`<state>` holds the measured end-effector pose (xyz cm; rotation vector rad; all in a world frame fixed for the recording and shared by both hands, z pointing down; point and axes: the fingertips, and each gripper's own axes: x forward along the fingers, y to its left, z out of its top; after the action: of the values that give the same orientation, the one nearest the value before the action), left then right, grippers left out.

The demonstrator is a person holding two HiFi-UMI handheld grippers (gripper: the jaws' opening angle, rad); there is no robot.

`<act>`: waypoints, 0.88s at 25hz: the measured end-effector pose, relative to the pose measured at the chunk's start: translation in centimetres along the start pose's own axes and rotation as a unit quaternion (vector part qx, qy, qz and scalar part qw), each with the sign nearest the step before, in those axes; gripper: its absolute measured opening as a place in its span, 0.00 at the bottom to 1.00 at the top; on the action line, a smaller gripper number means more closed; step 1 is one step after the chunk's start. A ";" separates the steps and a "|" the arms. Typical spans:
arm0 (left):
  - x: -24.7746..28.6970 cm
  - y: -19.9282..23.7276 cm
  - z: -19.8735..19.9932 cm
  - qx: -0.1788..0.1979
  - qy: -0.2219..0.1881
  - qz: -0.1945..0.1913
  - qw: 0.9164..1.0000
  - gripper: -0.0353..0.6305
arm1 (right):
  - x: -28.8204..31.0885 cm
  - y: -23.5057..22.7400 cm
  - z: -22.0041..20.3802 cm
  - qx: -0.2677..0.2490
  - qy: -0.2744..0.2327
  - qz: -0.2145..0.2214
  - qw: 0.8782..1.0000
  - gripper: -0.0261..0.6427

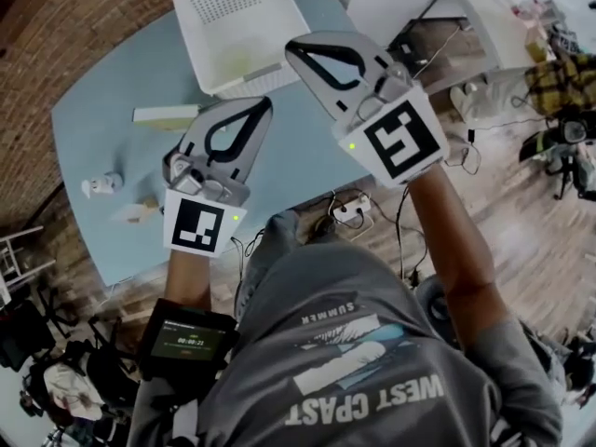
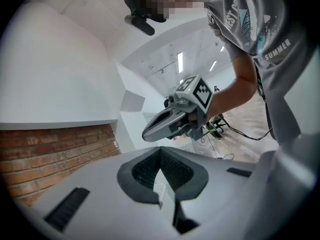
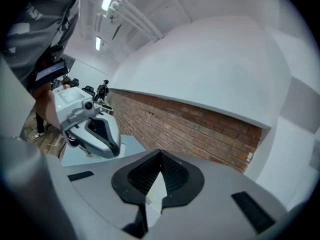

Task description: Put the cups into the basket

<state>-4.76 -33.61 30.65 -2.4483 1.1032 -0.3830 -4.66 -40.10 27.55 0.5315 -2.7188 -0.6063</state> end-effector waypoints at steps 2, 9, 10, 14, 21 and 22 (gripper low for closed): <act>0.3 -0.7 0.8 0.007 -0.002 -0.008 1.000 0.05 | -2.7 1.0 0.8 -0.010 -0.002 -0.001 1.000 0.06; 1.6 -3.0 4.0 0.028 -0.015 -0.030 0.999 0.05 | -10.4 3.4 1.7 0.010 -0.006 -0.035 0.999 0.06; 1.8 -3.4 4.4 0.031 -0.017 -0.033 0.999 0.05 | -11.4 3.7 1.7 0.009 -0.004 -0.040 0.999 0.06; 2.3 -5.2 6.4 0.044 -0.023 -0.045 0.998 0.05 | -15.1 4.7 1.2 0.018 0.001 -0.057 0.998 0.06; 3.2 -8.9 9.0 0.053 -0.030 -0.061 0.996 0.05 | -21.2 6.0 -0.4 0.039 0.016 -0.083 0.996 0.06; 3.3 -9.4 9.3 0.055 -0.031 -0.062 0.996 0.05 | -21.9 6.2 -0.5 0.040 0.015 -0.087 0.995 0.06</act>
<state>7.22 -28.09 27.32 -2.4209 0.8823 -0.3916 13.11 -25.98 26.15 0.7980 -2.6955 -0.5275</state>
